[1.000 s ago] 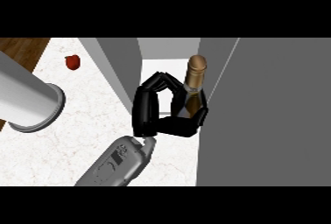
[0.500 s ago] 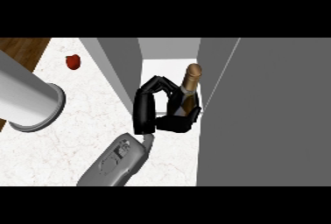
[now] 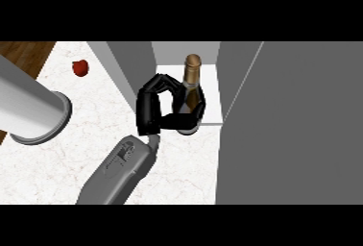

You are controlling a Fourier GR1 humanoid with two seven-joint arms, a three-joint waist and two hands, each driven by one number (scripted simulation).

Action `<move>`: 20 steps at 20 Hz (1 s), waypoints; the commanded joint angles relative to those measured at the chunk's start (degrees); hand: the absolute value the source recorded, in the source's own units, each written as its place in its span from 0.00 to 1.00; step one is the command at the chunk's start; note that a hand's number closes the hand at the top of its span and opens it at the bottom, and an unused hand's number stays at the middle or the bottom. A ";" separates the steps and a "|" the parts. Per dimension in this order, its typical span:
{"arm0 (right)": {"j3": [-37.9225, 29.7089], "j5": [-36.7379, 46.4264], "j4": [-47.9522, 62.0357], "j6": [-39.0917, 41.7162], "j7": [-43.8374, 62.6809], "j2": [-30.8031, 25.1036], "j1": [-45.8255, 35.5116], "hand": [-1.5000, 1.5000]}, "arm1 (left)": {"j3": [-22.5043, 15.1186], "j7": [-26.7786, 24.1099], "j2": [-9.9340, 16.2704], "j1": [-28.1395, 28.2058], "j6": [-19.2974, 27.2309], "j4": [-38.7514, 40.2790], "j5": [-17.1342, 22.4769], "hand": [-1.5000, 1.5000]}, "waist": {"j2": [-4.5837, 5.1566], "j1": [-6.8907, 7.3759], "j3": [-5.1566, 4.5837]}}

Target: Pick up the wine, place it into the cabinet and close the cabinet

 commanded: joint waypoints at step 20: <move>3.10 -1.90 -4.61 -1.38 2.15 2.24 0.48 0.00 | 13.08 -3.34 -0.29 -17.50 -7.73 25.00 2.69 1.00 | 0.19 -0.25 -0.01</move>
